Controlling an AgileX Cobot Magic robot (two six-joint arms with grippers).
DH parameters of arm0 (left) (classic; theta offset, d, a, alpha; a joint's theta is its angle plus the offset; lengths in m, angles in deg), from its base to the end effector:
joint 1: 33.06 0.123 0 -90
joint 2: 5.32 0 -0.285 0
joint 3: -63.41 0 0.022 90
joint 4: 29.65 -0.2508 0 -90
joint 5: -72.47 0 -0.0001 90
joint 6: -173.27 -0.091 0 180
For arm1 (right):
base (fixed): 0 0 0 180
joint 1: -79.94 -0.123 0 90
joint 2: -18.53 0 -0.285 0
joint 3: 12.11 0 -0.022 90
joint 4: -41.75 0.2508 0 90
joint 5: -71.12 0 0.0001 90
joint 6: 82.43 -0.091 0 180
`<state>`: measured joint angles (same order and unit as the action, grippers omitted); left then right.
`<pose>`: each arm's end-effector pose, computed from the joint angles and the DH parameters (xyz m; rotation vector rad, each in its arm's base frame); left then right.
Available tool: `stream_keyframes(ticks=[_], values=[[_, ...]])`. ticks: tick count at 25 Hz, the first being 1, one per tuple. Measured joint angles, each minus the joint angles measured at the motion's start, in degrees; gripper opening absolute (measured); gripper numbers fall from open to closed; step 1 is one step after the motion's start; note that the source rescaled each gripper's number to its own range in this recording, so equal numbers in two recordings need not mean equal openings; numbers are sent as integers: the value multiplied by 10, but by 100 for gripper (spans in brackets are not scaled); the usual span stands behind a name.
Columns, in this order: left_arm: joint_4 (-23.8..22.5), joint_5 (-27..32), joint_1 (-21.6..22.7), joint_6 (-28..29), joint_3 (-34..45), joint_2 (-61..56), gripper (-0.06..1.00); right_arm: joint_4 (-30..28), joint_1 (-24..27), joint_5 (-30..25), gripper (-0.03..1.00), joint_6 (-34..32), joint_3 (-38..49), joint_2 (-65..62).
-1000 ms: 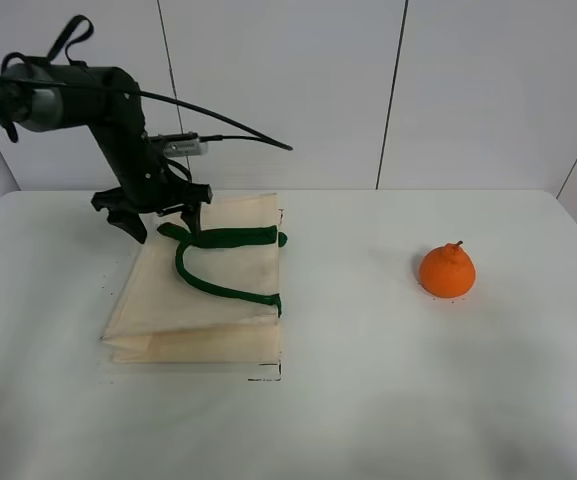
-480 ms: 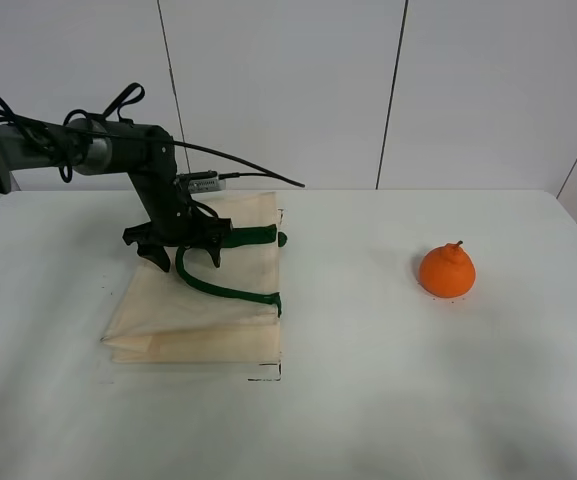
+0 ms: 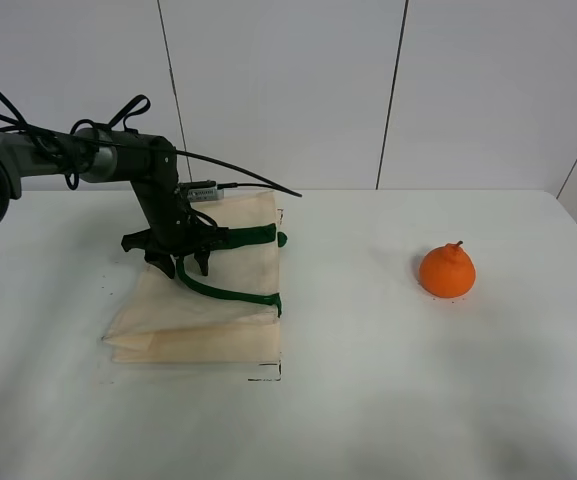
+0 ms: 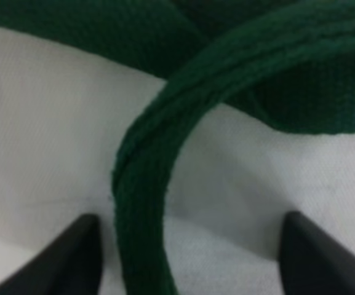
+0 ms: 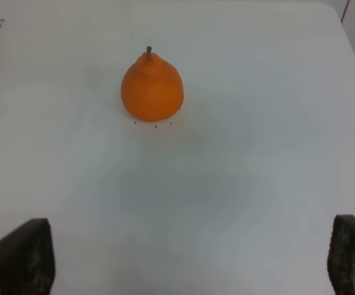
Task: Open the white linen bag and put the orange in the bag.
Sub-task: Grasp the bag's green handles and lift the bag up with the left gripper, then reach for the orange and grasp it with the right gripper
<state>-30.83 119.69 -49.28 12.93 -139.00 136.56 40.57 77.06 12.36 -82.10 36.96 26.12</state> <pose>0.4558 -0.1311 0.1061 -0.0697 2.9135 -0.0815 -0.0028 -0.0017 0.2777 -0.0560 2.0135 0.0038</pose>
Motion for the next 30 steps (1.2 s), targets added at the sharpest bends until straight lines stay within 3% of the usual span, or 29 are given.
stream_keyframes(ticks=[3, 5, 13, 22, 25, 30], values=[[-9, 1, 0, 9, 0, 1, 19, 0, 0, 0, 98, 0, 0, 0], [-19, 3, 0, 12, 0, -1, 2, 0, 0, 0, 98, 0, 0, 0], [-25, 57, 0, 11, -28, -72, 0, 0, 0, 0, 98, 0, 0, 0], [-25, 203, 0, -61, -183, -166, 0, 0, 0, 0, 98, 0, 0, 0], [-24, 209, 0, -74, -243, -179, 0, 0, 0, 0, 98, -3, 0, 0], [-12, 210, 0, -84, -260, -218, 0, 0, 0, 8, 98, -3, -11, 76]])
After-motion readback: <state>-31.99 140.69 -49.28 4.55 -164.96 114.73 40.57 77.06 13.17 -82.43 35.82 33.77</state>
